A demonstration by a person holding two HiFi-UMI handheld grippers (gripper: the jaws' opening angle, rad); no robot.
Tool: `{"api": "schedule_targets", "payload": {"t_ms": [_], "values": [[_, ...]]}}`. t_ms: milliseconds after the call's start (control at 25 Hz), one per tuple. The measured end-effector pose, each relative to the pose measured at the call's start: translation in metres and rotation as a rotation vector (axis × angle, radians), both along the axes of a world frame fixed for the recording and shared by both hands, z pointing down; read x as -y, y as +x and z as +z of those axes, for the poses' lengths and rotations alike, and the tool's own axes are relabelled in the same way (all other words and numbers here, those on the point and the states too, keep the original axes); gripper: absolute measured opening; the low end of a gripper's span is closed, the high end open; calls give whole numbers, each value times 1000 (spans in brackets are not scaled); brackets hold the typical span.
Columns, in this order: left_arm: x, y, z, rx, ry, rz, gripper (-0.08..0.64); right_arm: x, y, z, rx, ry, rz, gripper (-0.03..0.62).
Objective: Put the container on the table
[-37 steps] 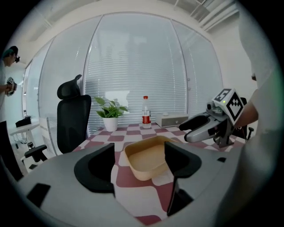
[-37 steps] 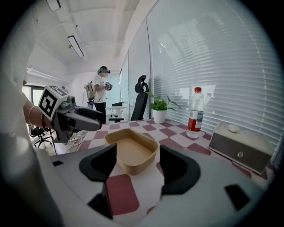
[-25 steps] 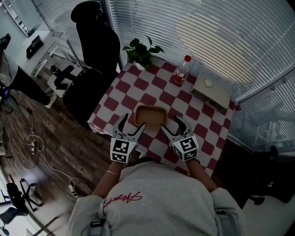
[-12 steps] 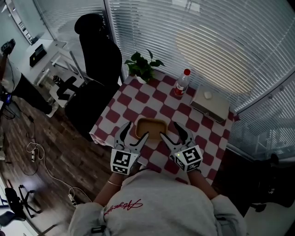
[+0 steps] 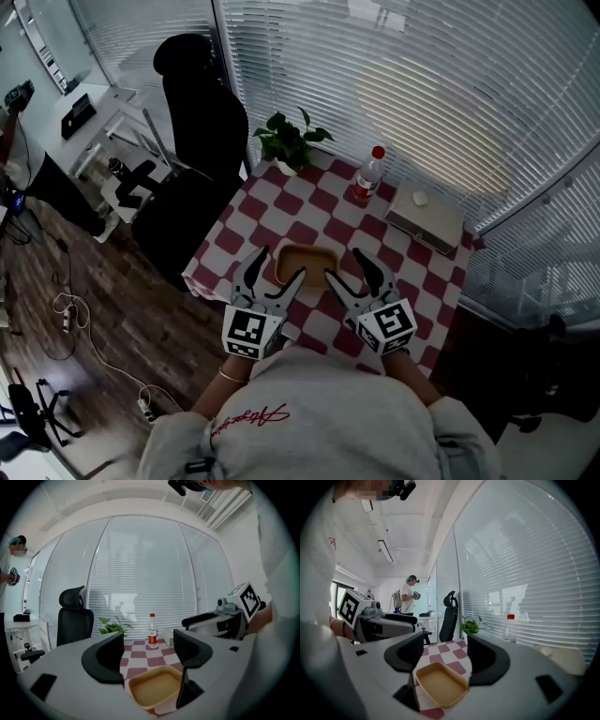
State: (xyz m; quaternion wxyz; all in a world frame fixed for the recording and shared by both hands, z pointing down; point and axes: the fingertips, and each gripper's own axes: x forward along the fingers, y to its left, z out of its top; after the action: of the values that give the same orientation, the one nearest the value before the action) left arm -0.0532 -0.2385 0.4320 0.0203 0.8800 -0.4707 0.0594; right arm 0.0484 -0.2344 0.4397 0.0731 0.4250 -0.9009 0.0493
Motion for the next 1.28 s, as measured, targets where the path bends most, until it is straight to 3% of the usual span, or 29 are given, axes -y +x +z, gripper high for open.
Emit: {"api": "schedule_targets", "payload": {"t_ms": [880, 960, 1040, 1280], "values": [[-13, 12, -54, -61, 76, 82, 333, -11, -3, -55, 30, 133, -3, 226], [-13, 13, -55, -55, 71, 88, 300, -12, -4, -57, 37, 139, -6, 221], [-14, 14, -57, -54, 78, 86, 207, -12, -6, -60, 42, 141, -9, 218], [-14, 11, -69, -56, 105, 76, 170, -13, -10, -66, 48, 156, -21, 179]]}}
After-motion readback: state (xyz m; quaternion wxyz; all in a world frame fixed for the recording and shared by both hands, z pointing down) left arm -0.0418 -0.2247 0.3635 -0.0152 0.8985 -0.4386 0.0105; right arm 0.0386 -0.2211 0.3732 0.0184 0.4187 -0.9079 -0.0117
